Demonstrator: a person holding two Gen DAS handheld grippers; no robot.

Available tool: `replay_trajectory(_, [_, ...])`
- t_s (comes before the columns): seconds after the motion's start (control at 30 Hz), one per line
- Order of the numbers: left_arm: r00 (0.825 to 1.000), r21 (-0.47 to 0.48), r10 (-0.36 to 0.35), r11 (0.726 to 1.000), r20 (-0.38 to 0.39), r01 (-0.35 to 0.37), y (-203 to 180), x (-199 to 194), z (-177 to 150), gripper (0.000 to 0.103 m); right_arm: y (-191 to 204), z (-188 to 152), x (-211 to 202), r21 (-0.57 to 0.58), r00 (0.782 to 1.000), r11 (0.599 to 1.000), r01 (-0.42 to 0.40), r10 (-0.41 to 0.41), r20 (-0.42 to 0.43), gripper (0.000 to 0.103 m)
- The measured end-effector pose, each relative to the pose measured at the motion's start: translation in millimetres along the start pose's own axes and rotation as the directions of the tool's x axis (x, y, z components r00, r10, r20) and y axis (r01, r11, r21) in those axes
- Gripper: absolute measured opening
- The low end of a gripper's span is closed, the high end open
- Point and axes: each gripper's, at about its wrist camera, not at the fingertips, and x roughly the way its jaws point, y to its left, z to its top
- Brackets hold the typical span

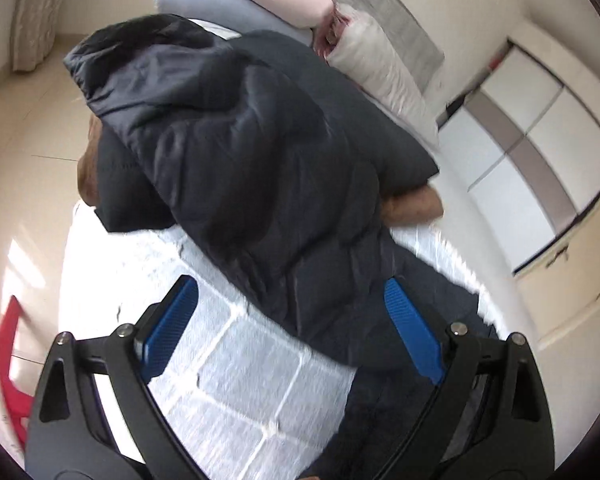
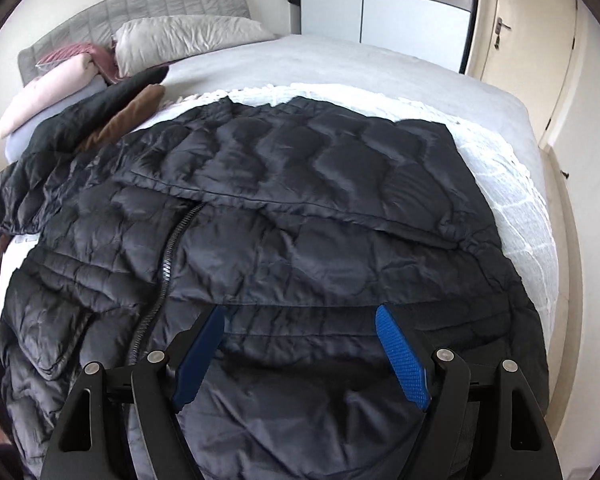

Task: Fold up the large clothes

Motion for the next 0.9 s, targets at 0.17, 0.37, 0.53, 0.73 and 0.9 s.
replay_trajectory(0.17, [0.997, 0.028, -0.031, 0.999, 0.07, 0.029, -3, -2, 7, 0.047, 8, 4, 4, 0.03, 0.999, 0.998, -0.054, 0.055, -0.003, 0.079])
replay_trajectory(0.37, [0.996, 0.078, -0.065, 0.995, 0.067, 0.06, -17, -3, 2, 0.0, 11, 3, 4, 0.032, 0.998, 0.998, -0.06, 0.06, -0.006, 0.079])
replay_trajectory(0.53, [0.976, 0.231, -0.177, 0.962, 0.125, 0.145, -65, -30, -8, 0.0, 8, 4, 0, 0.051, 0.997, 0.996, -0.079, 0.079, 0.004, 0.079])
replay_trajectory(0.73, [0.943, 0.382, -0.333, 0.872, 0.003, 0.307, -130, -37, -45, 0.0, 3, 4, -6, 0.066, 0.996, 0.994, -0.088, 0.087, 0.014, 0.079])
replay_trajectory(0.9, [0.981, 0.426, -0.195, 0.886, -0.007, 0.18, -155, -39, -68, 0.02, -1, 3, -7, 0.084, 0.995, 0.992, -0.099, 0.098, 0.015, 0.079])
